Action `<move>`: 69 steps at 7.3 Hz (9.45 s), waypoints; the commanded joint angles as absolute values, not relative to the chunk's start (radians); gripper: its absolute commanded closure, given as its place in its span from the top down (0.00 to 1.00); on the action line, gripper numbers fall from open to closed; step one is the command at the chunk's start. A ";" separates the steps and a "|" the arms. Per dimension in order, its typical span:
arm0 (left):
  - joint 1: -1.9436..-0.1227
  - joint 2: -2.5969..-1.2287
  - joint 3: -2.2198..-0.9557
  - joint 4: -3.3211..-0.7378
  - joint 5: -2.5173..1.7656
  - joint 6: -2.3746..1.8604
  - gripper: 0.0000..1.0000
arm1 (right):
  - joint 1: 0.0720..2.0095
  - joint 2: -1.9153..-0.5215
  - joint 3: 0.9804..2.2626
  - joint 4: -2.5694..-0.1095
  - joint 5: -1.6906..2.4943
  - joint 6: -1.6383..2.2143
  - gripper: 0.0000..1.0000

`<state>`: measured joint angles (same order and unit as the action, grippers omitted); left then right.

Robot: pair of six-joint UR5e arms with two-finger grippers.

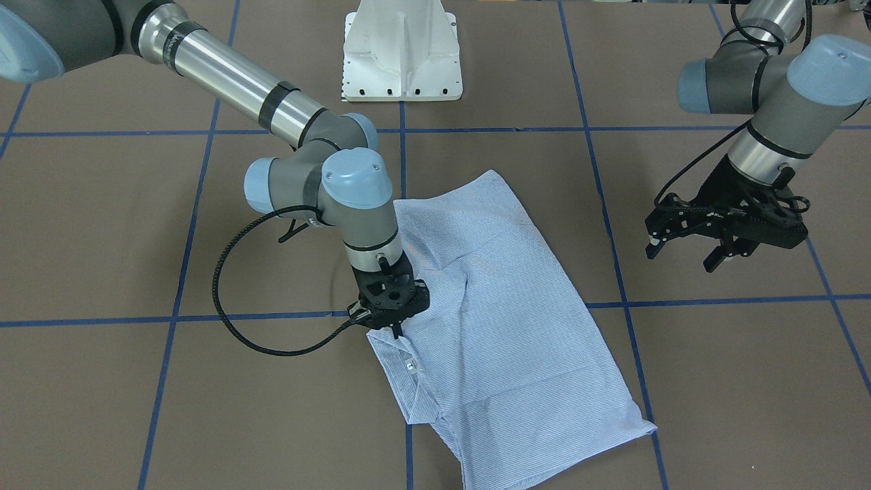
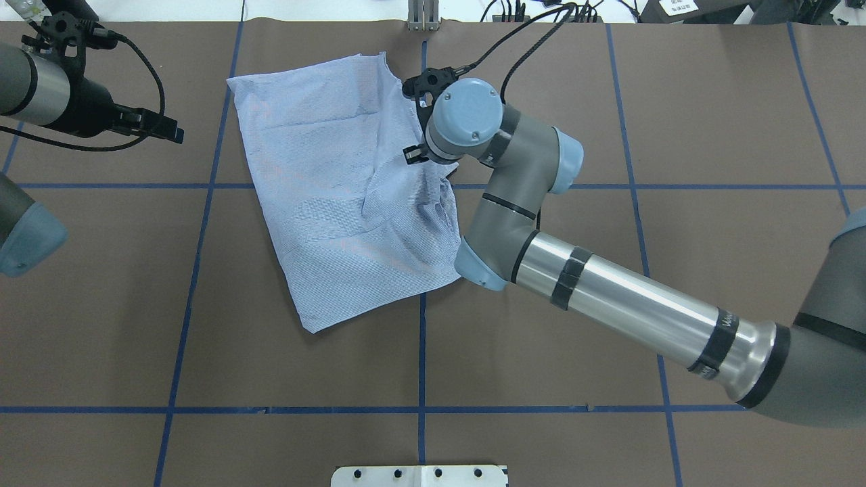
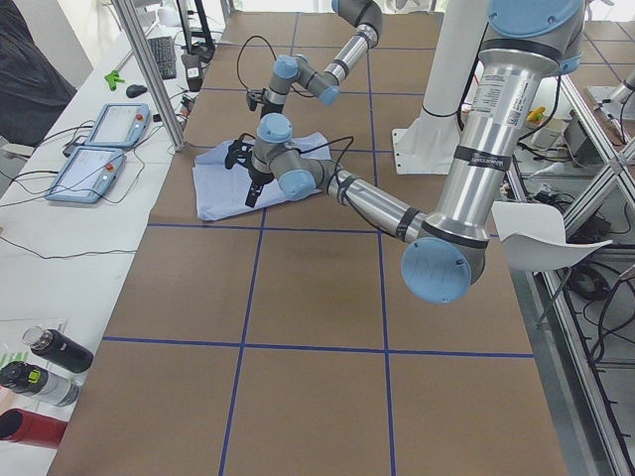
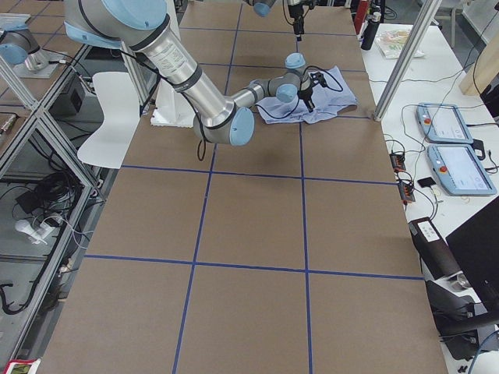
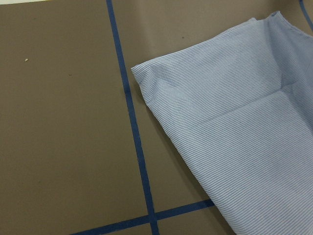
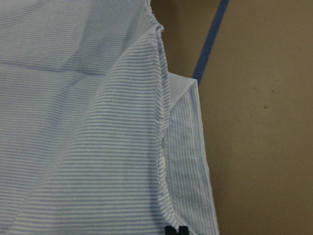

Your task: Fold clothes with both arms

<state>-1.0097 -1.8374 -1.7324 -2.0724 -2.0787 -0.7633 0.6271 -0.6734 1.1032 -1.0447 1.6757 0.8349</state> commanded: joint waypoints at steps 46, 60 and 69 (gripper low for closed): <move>-0.372 -1.727 -2.076 -2.085 -1.704 -1.780 1.00 | 0.262 -1.006 1.990 -1.773 1.502 1.894 0.00; -0.210 -1.830 -1.931 -2.077 -1.666 -1.882 0.99 | 0.275 -1.005 1.999 -1.772 1.503 1.891 0.00; -0.224 -1.871 -1.899 -2.085 -1.666 -1.870 0.00 | 0.275 -1.006 2.002 -1.772 1.503 1.891 0.00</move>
